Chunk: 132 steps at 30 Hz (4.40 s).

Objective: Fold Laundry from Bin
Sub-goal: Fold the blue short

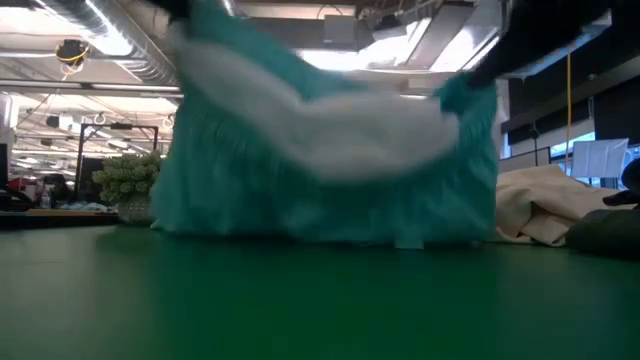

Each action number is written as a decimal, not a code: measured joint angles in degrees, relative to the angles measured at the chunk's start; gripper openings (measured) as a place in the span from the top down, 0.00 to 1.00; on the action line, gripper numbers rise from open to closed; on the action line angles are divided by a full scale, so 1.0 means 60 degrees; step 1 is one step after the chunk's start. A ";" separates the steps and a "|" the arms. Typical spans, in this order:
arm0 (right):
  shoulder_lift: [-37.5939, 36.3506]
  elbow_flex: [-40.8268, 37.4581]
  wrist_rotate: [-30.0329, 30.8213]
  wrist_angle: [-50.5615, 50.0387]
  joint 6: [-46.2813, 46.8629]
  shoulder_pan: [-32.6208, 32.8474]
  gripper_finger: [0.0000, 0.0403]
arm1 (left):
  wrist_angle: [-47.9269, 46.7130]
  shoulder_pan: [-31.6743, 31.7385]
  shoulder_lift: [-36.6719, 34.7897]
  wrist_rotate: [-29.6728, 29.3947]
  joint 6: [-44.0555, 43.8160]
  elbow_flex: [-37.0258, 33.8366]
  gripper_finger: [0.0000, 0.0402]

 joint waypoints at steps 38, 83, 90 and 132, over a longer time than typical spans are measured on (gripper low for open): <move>0.0011 -0.0762 -0.2104 0.2503 -0.0618 -0.0859 0.53 | -0.1900 -0.1605 0.1519 0.5268 -0.6735 -0.0776 0.54; 0.2991 -0.0759 -0.7470 0.2067 -0.1082 -0.3128 0.60 | 0.3952 -0.1294 0.0611 0.8371 -0.6338 -0.4677 0.58; 0.2991 -0.0759 -0.7859 0.3332 -0.0999 -0.2081 0.60 | 0.3117 -0.1354 0.0133 0.6168 -0.7177 -0.4630 0.58; 0.2973 0.0880 -0.5407 0.1667 -0.3584 -0.4884 0.60 | 1.0917 -0.0632 0.0095 0.2688 -0.3562 -0.4798 0.58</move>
